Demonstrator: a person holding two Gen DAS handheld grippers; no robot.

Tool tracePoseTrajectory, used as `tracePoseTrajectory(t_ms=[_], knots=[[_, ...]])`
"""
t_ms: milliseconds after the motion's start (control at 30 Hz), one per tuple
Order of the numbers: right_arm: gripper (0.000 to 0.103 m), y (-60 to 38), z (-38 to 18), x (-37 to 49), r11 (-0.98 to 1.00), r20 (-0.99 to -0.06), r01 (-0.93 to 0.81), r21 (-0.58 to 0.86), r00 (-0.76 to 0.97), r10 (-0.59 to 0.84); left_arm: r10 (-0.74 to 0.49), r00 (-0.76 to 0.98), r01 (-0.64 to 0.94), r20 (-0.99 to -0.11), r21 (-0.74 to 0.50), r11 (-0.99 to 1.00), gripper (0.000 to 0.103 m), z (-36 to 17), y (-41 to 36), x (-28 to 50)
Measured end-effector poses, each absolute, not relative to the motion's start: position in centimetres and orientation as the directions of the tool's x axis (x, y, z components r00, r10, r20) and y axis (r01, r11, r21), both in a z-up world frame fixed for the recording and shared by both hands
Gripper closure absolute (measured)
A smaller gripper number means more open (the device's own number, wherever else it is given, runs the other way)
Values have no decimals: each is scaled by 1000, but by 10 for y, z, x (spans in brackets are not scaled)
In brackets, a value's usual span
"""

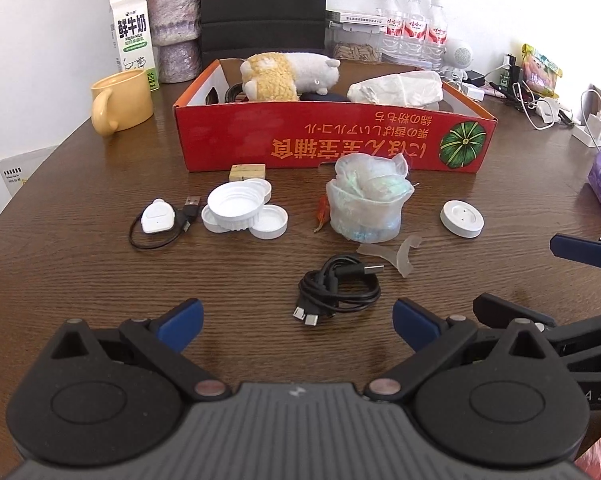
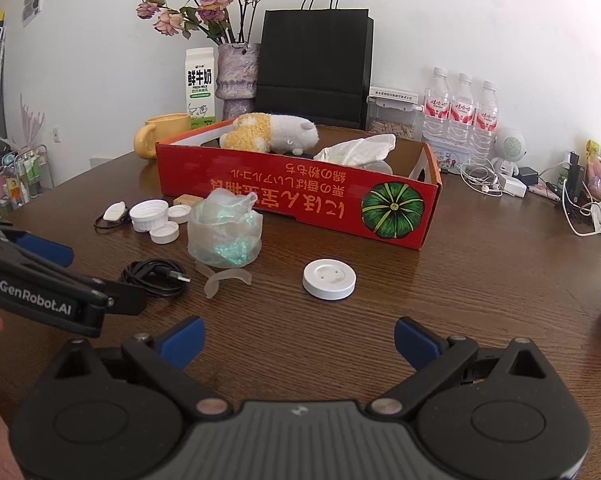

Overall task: Organize objects
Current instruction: 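Grasp the black cable with the left gripper while the right grasps the clear plastic piece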

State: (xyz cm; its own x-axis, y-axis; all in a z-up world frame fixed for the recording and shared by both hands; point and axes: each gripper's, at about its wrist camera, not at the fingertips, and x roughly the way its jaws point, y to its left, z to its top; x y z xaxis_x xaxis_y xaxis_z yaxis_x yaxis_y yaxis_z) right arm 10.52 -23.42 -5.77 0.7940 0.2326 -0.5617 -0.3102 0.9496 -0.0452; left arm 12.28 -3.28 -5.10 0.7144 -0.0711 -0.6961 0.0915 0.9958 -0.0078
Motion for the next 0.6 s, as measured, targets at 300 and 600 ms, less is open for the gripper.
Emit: tracePoseTrajectory(t_ms=[300,600], knots=[[2,-231,-62,117,947,-576,-318,-49,784,234,-110,714,138,-691,-15,990,68,-56,-37,130],[2,-207,-62,127,930,-584,-363,-56,768,265,-110,718,109,-687,-45,993,86,-54,-14,132]])
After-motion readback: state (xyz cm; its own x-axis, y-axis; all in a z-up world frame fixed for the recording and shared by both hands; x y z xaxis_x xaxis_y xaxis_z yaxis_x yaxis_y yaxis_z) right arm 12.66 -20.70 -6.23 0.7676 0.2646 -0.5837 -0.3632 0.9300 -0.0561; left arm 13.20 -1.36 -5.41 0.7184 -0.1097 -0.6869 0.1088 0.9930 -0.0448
